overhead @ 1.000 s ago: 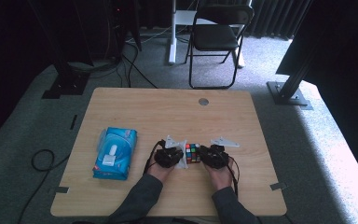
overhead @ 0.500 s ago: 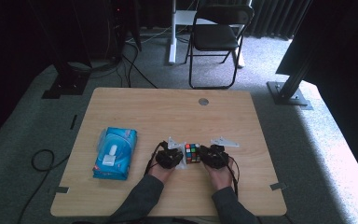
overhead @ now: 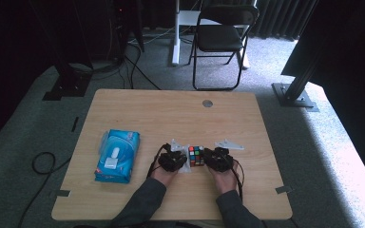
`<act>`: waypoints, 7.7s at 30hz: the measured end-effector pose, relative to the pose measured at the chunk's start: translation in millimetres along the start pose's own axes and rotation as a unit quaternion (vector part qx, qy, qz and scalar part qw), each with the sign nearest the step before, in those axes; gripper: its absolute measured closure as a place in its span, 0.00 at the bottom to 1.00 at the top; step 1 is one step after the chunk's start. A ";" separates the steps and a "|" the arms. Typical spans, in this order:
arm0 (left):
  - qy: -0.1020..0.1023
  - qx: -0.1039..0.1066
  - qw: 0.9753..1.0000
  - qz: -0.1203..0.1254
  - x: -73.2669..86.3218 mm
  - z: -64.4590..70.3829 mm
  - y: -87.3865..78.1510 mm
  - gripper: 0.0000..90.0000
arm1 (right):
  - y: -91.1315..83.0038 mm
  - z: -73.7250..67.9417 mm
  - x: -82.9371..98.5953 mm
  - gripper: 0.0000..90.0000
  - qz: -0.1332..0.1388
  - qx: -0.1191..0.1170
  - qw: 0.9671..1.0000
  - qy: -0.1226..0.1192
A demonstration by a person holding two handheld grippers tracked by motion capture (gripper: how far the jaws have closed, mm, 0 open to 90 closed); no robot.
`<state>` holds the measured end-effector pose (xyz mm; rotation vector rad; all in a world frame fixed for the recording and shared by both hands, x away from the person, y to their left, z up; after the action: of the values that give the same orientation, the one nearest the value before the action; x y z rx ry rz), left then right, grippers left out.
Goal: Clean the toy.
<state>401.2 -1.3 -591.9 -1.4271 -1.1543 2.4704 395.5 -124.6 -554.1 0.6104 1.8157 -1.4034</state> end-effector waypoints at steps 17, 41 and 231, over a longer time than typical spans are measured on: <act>0.024 0.017 0.999 0.042 -12.7 12.3 -21.3 0.92 | 0.0 0.1 0.0 0.78 0.000 -0.001 1.000 0.000; 0.018 0.020 0.999 0.031 -1.7 13.4 -13.7 0.93 | 0.1 0.2 0.0 0.78 0.000 -0.001 1.000 -0.001; -0.004 0.017 1.000 0.014 1.1 6.6 -2.9 0.96 | -8.4 -1.7 5.2 0.78 -0.007 0.013 1.000 0.002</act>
<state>394.6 -2.6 -588.9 -1.4356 -1.0948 2.5048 385.6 -125.8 -553.0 0.6155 1.8101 -1.4379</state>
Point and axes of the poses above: each handheld gripper's, and its own axes: y roughly forward along the jaws, x roughly out of its underside, z roughly to its right, the point moved 8 cm from there along y, roughly forward along the jaws, and after that the axes turned 14 degrees about x, right-handed, at the moved point
